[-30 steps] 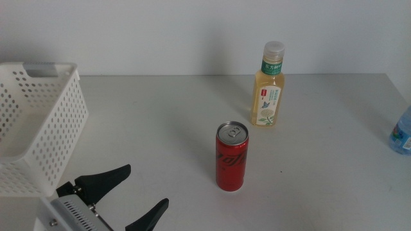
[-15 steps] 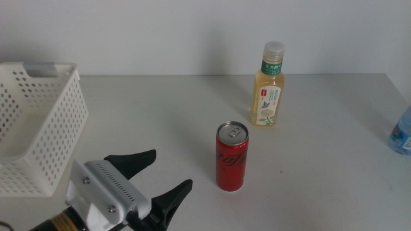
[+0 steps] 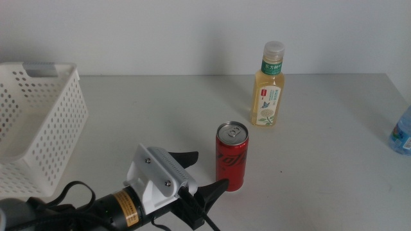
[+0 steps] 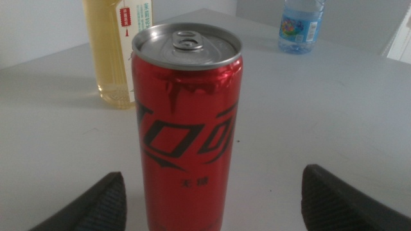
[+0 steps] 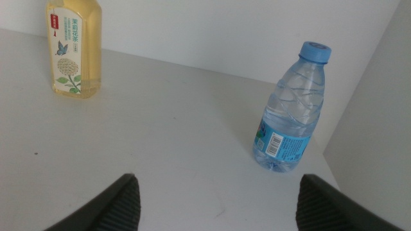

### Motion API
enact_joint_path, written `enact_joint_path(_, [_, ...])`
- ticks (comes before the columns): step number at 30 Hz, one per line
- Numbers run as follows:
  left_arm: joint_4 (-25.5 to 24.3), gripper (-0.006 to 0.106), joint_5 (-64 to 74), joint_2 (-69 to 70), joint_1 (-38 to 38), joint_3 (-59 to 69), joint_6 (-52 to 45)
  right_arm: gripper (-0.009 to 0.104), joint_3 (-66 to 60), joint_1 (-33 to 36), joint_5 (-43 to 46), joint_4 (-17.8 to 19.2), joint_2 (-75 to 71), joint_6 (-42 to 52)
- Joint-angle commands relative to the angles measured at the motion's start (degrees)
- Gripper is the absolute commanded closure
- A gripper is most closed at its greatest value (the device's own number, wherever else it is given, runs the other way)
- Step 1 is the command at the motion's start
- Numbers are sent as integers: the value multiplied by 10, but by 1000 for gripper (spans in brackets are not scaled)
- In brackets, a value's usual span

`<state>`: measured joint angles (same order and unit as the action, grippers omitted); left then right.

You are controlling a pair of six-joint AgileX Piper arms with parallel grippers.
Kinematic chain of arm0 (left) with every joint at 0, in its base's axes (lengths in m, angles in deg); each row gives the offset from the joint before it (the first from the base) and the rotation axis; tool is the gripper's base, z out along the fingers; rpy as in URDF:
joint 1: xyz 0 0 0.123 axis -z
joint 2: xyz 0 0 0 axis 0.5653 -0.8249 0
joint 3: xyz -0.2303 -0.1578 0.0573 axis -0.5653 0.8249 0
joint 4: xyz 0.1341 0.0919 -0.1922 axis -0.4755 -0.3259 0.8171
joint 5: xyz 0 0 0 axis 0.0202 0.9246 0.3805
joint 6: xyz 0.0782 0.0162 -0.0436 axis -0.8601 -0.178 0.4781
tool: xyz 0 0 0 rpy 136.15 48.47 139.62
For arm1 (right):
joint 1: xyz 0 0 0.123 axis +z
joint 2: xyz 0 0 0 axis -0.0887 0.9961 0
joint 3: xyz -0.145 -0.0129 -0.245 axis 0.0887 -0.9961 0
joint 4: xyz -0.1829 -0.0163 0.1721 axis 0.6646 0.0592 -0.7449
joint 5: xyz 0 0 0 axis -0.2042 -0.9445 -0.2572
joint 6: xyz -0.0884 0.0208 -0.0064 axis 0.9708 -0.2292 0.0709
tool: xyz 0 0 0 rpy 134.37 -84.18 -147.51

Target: Use arms to grab the bottles and put them into the dustbin to the left of the table.

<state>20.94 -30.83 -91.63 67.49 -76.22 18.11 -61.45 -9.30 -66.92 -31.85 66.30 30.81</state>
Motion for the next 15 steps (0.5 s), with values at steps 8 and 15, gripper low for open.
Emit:
enact_joint_path(8, [-10, 7, -52, -60, 1, -88, 22, 33, 6, -3, 41, 1, -12, 6])
enact_joint_path(15, [-17, 7, -52, -109, 1, -145, 31, 33, 6, -3, 41, 1, -12, 6])
